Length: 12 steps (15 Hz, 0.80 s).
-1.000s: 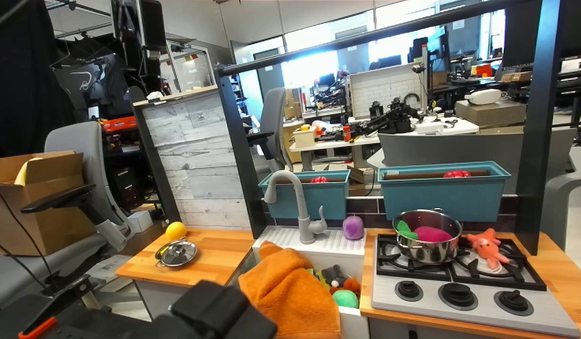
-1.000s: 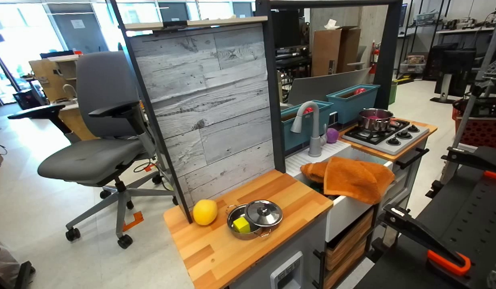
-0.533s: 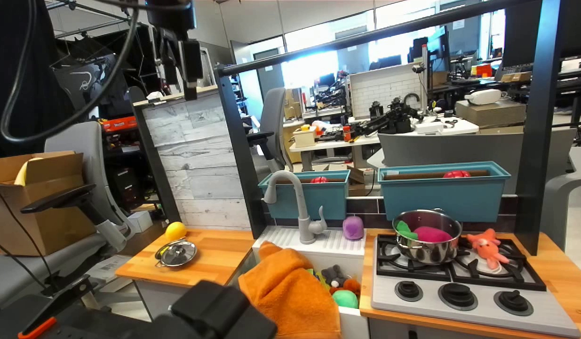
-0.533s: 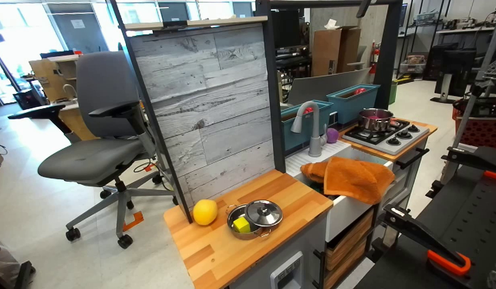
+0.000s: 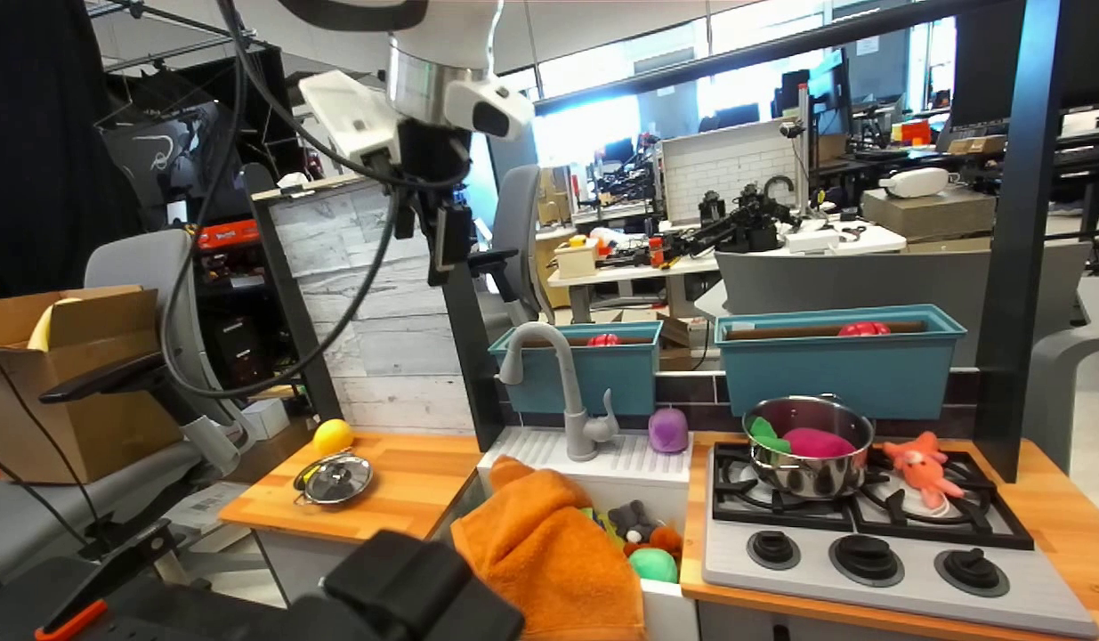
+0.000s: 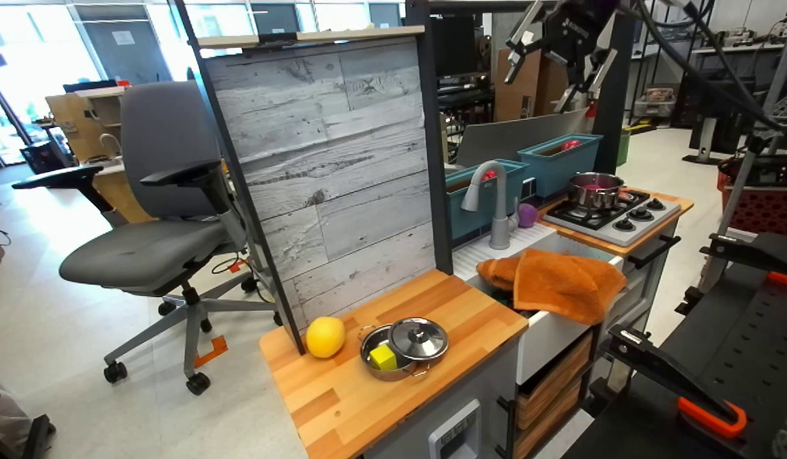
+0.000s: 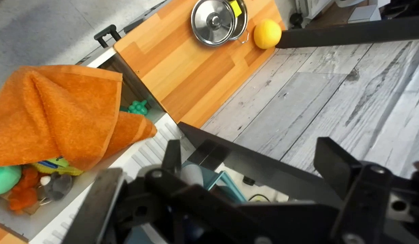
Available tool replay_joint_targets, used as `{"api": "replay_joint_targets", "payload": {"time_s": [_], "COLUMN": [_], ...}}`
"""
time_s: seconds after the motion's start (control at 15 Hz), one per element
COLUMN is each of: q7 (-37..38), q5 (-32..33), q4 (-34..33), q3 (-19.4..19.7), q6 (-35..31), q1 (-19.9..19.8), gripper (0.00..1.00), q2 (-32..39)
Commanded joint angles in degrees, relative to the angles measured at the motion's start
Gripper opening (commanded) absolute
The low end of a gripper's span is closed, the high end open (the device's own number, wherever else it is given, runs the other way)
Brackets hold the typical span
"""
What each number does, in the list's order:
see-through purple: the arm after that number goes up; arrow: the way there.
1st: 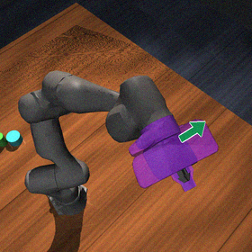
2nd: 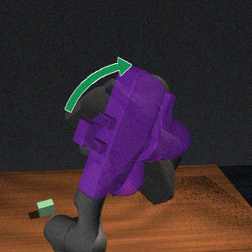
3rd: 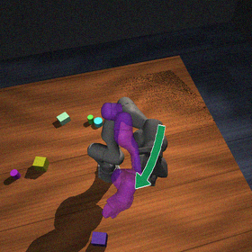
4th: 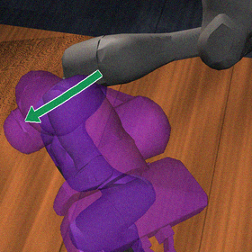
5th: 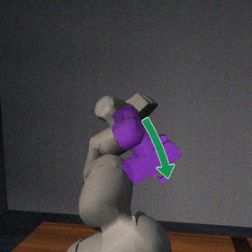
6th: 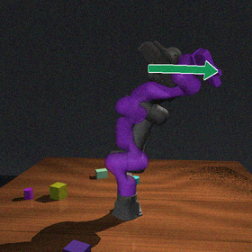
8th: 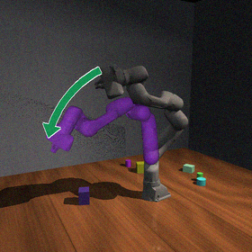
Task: Remove the green plush toy from the sink and put it in the silver pot
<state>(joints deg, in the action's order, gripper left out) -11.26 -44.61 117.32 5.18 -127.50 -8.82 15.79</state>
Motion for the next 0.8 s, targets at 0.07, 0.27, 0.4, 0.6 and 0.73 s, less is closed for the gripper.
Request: {"api": "replay_joint_targets", "payload": {"time_s": [0.07, 0.27, 0.4, 0.6, 0.73], "q7": [-6.2, -8.8, -8.3, -6.2, -3.8], "q5": [-6.5, -8.0, -8.2, -6.8, -7.3], "q4": [-4.9, -6.8, -8.6, -12.3, -15.6], "q3": [0.3, 0.6, 0.7, 0.7, 0.1], "q6": [-2.0, -4.0, -5.9, -9.0, -10.4], "q1": [-4.9, -7.4, -8.2, -8.8, -9.1], "gripper": [1.00, 1.00, 1.00, 1.00, 1.00], "q2": [6.9, 10.5, 13.5, 19.1, 23.2]}}
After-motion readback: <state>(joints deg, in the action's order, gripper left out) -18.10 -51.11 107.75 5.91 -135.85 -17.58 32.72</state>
